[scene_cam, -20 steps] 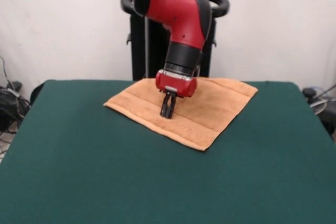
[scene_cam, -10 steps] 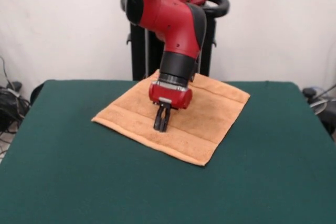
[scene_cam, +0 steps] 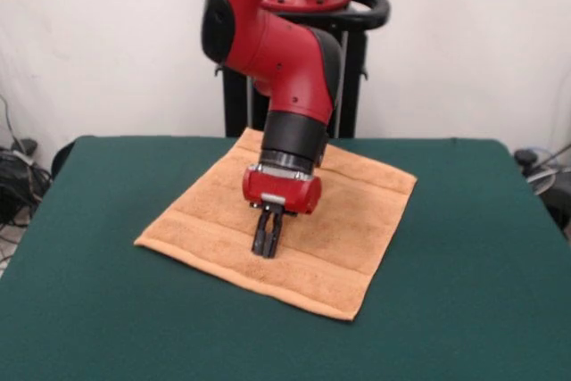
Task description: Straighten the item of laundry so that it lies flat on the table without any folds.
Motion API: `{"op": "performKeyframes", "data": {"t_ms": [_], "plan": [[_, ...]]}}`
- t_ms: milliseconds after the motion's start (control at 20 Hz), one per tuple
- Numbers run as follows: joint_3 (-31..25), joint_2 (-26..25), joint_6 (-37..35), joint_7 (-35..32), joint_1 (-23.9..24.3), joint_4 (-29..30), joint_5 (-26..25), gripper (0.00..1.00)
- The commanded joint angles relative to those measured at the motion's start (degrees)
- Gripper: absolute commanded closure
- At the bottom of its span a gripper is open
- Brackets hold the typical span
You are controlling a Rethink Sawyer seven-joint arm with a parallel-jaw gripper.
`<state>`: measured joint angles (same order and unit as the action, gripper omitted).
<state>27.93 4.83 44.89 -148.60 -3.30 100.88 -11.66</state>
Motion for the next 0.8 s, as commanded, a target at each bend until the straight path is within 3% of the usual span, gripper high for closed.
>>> {"op": "performKeyframes", "data": {"t_ms": [50, 300, 400, 500, 700, 800], "plan": [[-6.21, -5.36, -0.07, 2.71, 1.00, -17.01, 2.79, 1.00], [-6.23, -6.13, -0.45, 2.23, 1.25, -18.71, 1.92, 1.00], [-7.53, -5.02, -4.71, 0.83, 1.99, -18.92, -1.58, 1.00], [-10.43, -0.62, -13.36, -1.61, 3.25, -15.69, -7.77, 1.00], [-11.72, 7.05, -19.53, -3.84, 3.12, -7.12, -11.95, 1.00], [-15.96, 13.47, -27.75, -4.71, 5.56, -0.80, -15.36, 1.00]]}}
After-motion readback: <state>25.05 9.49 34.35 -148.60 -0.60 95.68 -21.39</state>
